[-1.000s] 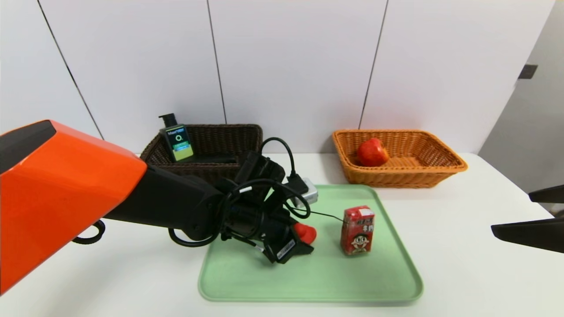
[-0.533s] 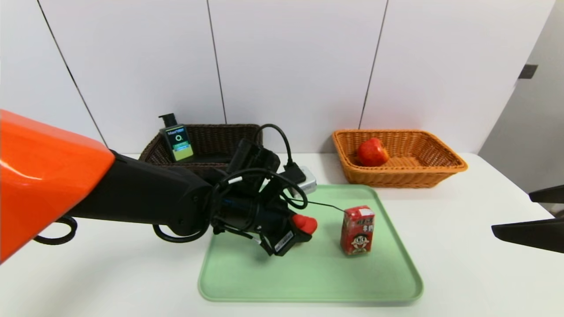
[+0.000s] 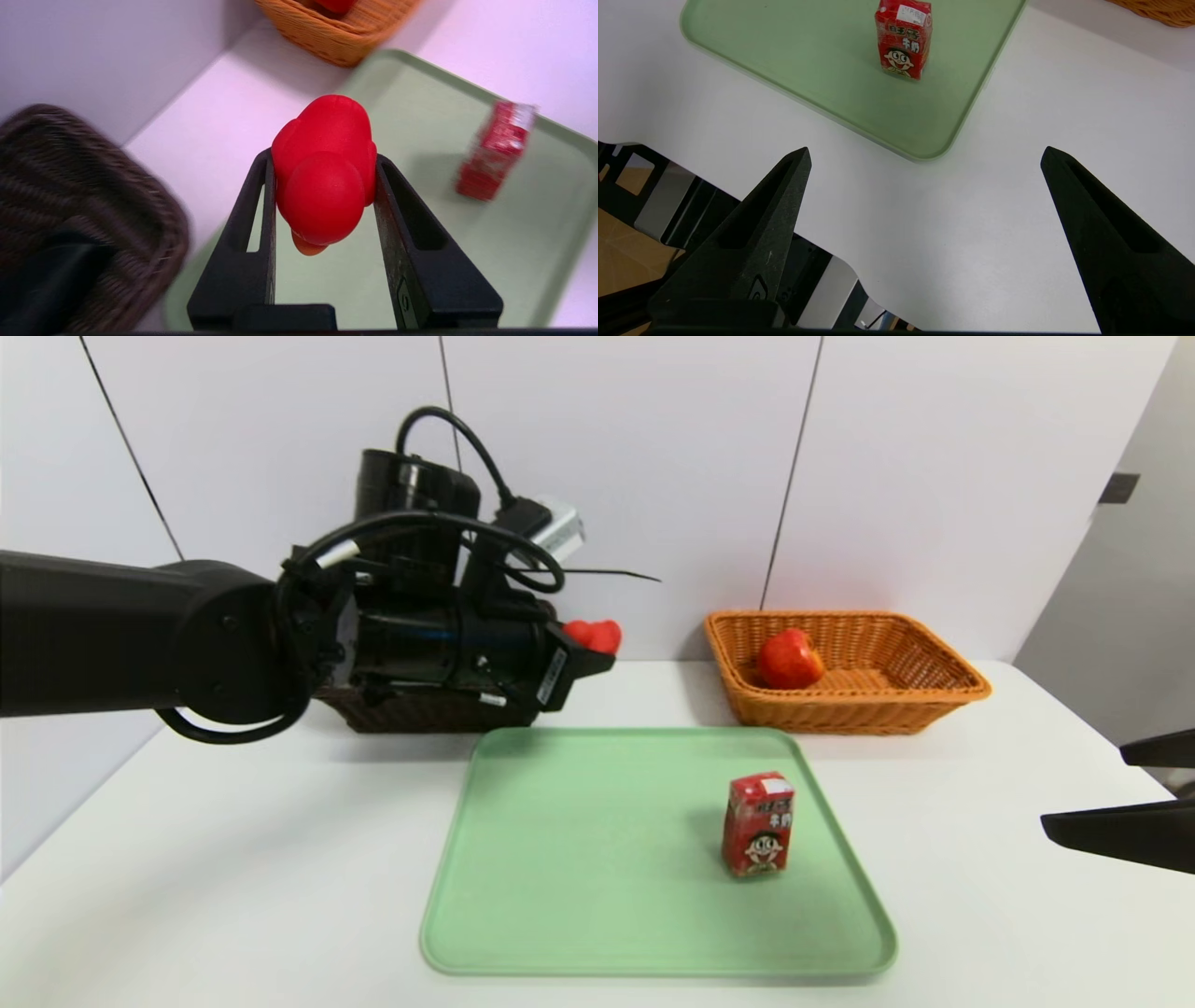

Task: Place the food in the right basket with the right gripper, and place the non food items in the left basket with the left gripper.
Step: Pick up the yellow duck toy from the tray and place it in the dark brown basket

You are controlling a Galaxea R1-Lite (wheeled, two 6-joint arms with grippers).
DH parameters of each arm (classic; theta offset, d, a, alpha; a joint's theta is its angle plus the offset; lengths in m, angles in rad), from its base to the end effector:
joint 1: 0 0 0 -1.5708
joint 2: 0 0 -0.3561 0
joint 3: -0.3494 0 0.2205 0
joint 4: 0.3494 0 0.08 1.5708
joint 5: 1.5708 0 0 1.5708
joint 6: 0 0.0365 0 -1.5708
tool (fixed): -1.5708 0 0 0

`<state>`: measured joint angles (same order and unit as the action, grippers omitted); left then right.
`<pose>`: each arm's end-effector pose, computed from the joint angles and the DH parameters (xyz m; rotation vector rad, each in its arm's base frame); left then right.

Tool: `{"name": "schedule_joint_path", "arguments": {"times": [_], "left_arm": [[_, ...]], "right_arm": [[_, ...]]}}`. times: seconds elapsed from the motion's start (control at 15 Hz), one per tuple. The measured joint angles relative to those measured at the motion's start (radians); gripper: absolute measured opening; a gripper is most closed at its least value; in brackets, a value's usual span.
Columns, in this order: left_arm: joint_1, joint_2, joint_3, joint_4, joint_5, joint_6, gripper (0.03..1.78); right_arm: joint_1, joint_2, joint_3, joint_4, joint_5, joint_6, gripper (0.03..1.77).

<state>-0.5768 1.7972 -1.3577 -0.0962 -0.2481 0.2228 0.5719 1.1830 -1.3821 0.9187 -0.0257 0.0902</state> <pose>0.3373 -0.2301 0.2883 0.2657 0.2562 -0.8529 0.1192 0.0756 0.3679 -0.1300 0.7179 0.4896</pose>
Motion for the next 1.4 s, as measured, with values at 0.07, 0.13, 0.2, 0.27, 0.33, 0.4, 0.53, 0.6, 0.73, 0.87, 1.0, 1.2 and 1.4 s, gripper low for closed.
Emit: {"name": "schedule_joint_path", "arguments": {"times": [0.07,0.13,0.2,0.27,0.33,0.4,0.53,0.6,0.73,0.87,1.0,1.2,1.4], "left_arm": [[0.040,-0.005,-0.018,0.000,0.005,-0.001,0.64],[0.087,-0.009,-0.034,0.000,0.006,-0.002,0.64],[0.135,-0.007,-0.046,0.001,0.007,-0.003,0.63],[0.180,0.001,-0.055,0.002,0.007,-0.003,0.63],[0.219,0.015,-0.059,0.002,0.007,-0.005,0.63],[0.250,0.036,-0.061,0.002,0.007,-0.018,0.63],[0.291,0.084,-0.068,-0.001,0.010,-0.064,0.63],[0.307,0.113,-0.076,-0.002,0.013,-0.079,0.63],[0.333,0.171,-0.097,-0.001,0.026,-0.092,0.62],[0.345,0.219,-0.121,-0.002,0.045,-0.126,0.62],[0.349,0.249,-0.137,-0.002,0.046,-0.134,0.62],[0.349,0.274,-0.148,0.002,0.042,-0.136,0.71],[0.347,0.279,-0.151,0.004,0.042,-0.139,1.03]], "right_arm": [[0.000,-0.001,0.000,0.000,0.000,0.000,1.70],[0.000,-0.002,0.003,0.000,0.000,0.000,1.70],[-0.001,-0.003,0.007,0.000,0.000,0.000,1.70],[-0.001,-0.004,0.009,0.000,0.000,0.000,1.70],[-0.001,-0.005,0.011,0.000,0.000,0.000,1.70],[-0.001,-0.006,0.013,0.000,0.000,0.000,1.70],[-0.001,-0.008,0.014,0.000,-0.001,0.000,1.70],[-0.004,-0.009,0.016,0.000,-0.001,0.000,1.70],[-0.008,-0.010,0.020,0.000,-0.001,0.000,1.70],[-0.011,-0.014,0.024,-0.001,-0.001,0.000,1.70],[-0.011,-0.016,0.027,0.000,0.000,0.000,1.70],[-0.011,-0.019,0.027,0.000,0.000,0.000,1.70],[-0.011,-0.022,0.027,0.000,0.000,0.000,1.70]]}}
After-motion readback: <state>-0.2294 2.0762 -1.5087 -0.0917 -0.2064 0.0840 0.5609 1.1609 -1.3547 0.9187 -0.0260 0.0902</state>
